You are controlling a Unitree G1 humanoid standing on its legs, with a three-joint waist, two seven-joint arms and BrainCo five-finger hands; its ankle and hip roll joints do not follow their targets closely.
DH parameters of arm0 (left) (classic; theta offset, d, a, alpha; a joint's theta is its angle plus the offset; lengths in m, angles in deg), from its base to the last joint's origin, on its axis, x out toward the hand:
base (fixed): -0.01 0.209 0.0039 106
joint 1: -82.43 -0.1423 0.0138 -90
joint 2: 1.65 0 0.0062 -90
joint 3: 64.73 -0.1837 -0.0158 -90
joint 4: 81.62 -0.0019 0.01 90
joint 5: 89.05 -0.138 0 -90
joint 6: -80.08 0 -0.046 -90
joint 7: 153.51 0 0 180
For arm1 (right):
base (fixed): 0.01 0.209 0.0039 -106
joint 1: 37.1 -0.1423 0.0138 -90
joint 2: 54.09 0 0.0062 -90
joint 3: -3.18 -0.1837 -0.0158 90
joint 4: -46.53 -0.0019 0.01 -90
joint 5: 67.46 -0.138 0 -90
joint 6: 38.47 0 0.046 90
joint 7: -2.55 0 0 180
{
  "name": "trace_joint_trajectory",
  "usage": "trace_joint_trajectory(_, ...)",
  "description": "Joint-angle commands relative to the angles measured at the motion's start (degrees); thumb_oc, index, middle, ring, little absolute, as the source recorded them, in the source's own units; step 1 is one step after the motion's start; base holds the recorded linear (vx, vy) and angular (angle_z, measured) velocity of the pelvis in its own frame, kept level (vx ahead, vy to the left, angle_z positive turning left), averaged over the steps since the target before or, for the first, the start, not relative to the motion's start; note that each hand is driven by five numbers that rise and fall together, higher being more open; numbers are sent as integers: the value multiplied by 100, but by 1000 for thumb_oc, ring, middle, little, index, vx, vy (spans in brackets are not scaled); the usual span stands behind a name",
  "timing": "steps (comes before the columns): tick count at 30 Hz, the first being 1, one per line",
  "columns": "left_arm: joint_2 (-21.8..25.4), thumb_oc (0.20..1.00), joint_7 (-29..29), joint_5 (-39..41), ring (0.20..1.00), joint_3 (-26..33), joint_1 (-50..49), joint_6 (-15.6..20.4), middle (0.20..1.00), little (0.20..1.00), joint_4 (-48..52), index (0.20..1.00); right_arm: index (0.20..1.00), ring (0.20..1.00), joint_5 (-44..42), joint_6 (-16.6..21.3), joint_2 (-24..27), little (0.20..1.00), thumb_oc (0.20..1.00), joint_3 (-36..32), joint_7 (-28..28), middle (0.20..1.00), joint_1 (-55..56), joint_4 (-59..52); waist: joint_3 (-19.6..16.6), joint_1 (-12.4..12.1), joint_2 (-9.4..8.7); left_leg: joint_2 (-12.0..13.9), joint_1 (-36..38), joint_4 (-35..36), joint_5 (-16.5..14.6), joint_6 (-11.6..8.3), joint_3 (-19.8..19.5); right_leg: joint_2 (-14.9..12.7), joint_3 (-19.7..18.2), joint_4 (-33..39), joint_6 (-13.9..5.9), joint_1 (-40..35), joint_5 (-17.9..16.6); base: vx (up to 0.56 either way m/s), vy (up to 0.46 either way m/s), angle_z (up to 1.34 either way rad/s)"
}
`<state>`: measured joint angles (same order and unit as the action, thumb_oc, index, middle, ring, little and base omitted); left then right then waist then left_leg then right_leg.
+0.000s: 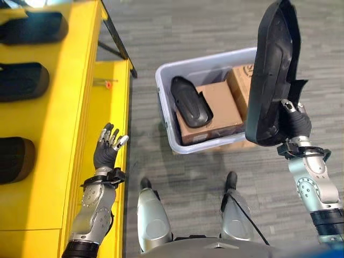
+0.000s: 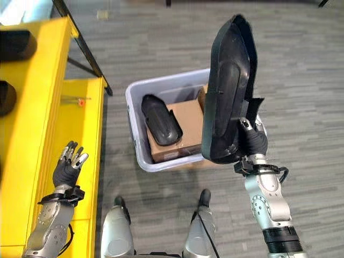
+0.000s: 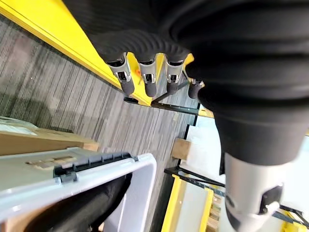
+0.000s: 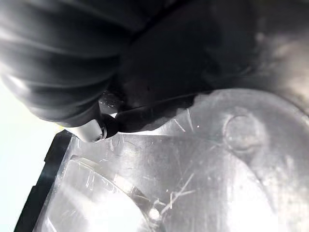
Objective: Move parts from the plastic box to the shelf.
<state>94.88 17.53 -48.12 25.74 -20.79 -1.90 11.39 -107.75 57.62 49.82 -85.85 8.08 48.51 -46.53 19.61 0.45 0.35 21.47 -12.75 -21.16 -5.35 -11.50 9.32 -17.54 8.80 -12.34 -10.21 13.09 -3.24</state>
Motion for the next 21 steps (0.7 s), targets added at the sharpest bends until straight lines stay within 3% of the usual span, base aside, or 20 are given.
trace_joint_trajectory(1,41,1000,119,-286,1000,17,-89,161,1000,1000,170,1000,200,200,-346,233,54,200,200,-263,-255,200,-242,-469,-248,-147,131,42,439,1532,1306,261,-454,-80,-279,-1482,100,-40,1365,-59,-196,-11)
trace_joint_trajectory(2,-52,1000,123,-330,1000,27,-152,119,1000,1000,199,1000,200,200,-408,144,129,200,200,64,-359,200,-415,-464,-293,-205,185,138,611,1690,1538,239,-542,58,-281,-1815,239,-91,1688,-77,-202,-10)
trace_joint_trajectory(4,-92,1000,123,-348,1000,18,-194,116,1000,1000,202,1000,200,200,-440,114,164,200,200,184,-392,200,-486,-491,-326,-247,224,195,631,1771,1702,234,-592,138,-253,-1891,307,-85,1765,-72,-155,0)
trace_joint_trajectory(6,-164,1000,74,-348,1000,66,-279,105,1000,1000,242,1000,200,200,-559,49,226,200,200,542,-426,200,-756,-495,-337,-374,249,285,671,1976,2163,174,-735,312,-230,-2068,442,-4,1900,-138,-188,1)
trace_joint_trajectory(7,-247,1000,66,-346,1000,163,-427,113,1000,1000,270,1000,200,200,-587,-10,453,200,200,762,-511,200,-1020,-503,-310,-566,284,298,555,2140,3020,-7,-1005,449,-82,-2066,555,1,2006,-199,-261,-19)
trace_joint_trajectory(9,-371,1000,51,-215,1000,147,-492,82,1000,1000,189,1000,200,200,-620,13,605,200,200,665,-573,200,-967,-606,-307,-709,297,250,252,2275,3532,-34,-813,451,358,-1867,664,-157,2032,-229,-351,26)
trace_joint_trajectory(10,-393,1000,146,-220,1000,129,-490,28,1000,1000,113,1000,200,200,-551,34,645,200,200,472,-563,200,-798,-681,-243,-727,242,25,87,1860,3061,172,-647,454,670,-1615,738,-282,1923,-198,-326,108)
trace_joint_trajectory(11,-392,1000,146,-220,1000,127,-490,28,1000,1000,113,1000,200,200,-550,33,644,200,200,469,-563,200,-794,-684,-239,-720,242,20,76,1837,3046,175,-660,449,680,-1611,735,-293,1924,-306,-491,125)
trace_joint_trajectory(12,-400,1000,214,-231,1000,66,-437,34,1000,1000,75,1000,200,200,-489,86,565,200,200,307,-577,200,-574,-742,-196,-697,111,-407,62,926,2002,392,-520,380,950,-1349,793,-443,1844,-222,-253,86)
trace_joint_trajectory(14,-393,1000,215,-228,1000,60,-430,36,1000,1000,77,1000,200,200,-484,83,561,200,200,291,-576,200,-565,-754,-196,-691,158,-377,-38,876,2046,470,-523,401,1033,-1299,825,-418,1716,-201,-239,105)
trace_joint_trajectory(15,-532,1000,287,-115,1000,78,-460,-34,1000,1000,93,1000,200,200,-497,92,218,200,200,54,-620,200,-48,-822,-253,-562,53,-758,169,-389,891,638,-310,435,1407,-947,961,-660,1705,-169,-299,88)
trace_joint_trajectory(18,-562,1000,309,-151,1000,49,-363,-58,1000,1000,150,1000,200,200,-518,110,-69,200,200,-170,-576,200,265,-876,-321,-380,61,-819,376,-701,362,743,-77,353,1811,-907,1003,-698,1649,-113,-114,101)
trace_joint_trajectory(20,-525,1000,322,-183,1000,6,-293,-61,1000,1000,147,1000,200,200,-534,130,-151,200,200,-310,-539,200,414,-941,-395,-252,127,-769,597,-72,-24,831,201,177,2080,-997,876,-709,1566,-14,115,90)
trace_joint_trajectory(21,-526,1000,323,-183,1000,1,-298,-60,1000,1000,146,1000,200,200,-534,128,-148,200,200,-313,-538,200,424,-947,-390,-253,122,-790,636,-27,-16,844,214,159,2077,-1001,861,-722,1560,21,162,110)
